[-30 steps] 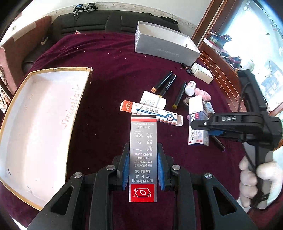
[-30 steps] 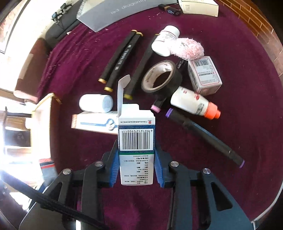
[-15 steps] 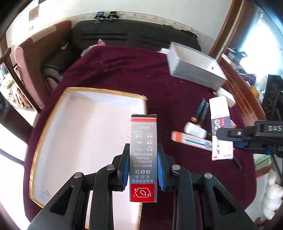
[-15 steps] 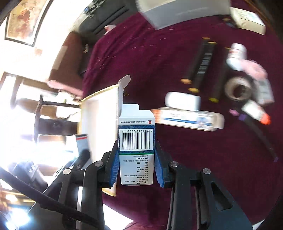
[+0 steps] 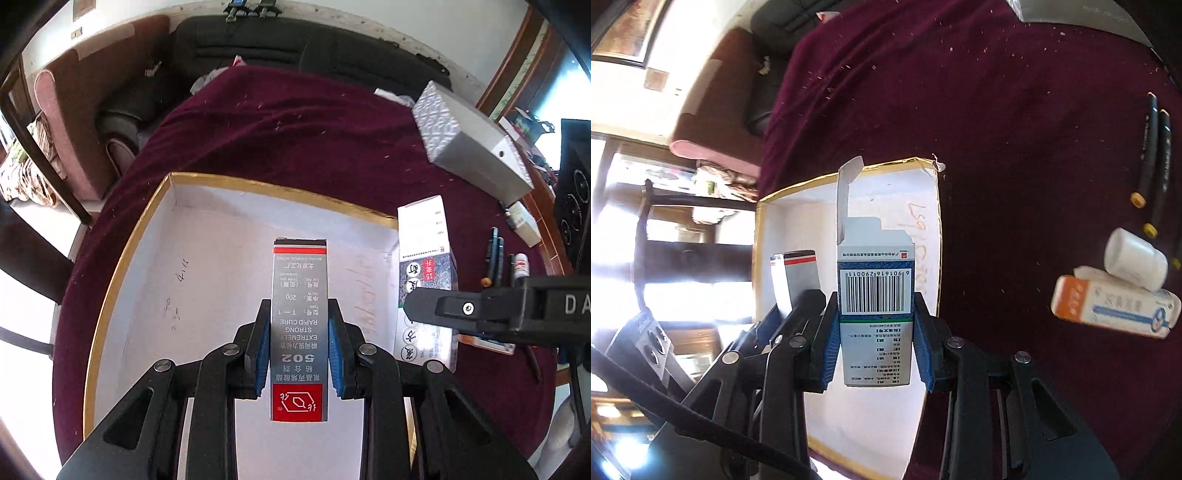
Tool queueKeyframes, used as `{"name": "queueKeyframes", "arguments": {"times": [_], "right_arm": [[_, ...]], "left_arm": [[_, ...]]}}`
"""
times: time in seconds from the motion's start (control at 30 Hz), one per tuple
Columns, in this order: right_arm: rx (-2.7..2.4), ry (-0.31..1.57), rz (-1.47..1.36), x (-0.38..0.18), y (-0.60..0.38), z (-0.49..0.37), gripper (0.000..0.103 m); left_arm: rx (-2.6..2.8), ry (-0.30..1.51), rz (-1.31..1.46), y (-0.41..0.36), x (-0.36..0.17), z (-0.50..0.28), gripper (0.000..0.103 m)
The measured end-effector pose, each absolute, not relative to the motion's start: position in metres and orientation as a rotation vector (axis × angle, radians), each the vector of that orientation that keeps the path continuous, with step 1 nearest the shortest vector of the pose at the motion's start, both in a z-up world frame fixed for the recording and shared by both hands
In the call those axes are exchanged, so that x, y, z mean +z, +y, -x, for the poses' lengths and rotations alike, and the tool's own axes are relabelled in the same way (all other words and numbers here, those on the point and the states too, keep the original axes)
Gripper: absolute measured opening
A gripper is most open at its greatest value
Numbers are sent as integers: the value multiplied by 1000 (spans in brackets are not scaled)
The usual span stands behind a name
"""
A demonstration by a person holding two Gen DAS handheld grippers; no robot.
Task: Organize objects
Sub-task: 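Carry both boxes to the gold-rimmed tray and release them inside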
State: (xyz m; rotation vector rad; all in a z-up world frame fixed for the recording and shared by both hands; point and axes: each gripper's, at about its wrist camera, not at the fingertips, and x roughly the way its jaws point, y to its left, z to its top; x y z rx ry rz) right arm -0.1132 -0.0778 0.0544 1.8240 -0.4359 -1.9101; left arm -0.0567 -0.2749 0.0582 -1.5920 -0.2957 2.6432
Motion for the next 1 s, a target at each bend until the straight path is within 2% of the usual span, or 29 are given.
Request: {"name": "queueKeyframes", "arguments": {"times": [0.3,1.0], "right_arm": [[-1987,-319,-1874,38,-98,133,33],[-2019,-260,-1869,39,-97,133,33]], "left_arm": [[2616,-273,1620,-283,35,80,23],[2628,-215,1641,-277,28,90,24]]}}
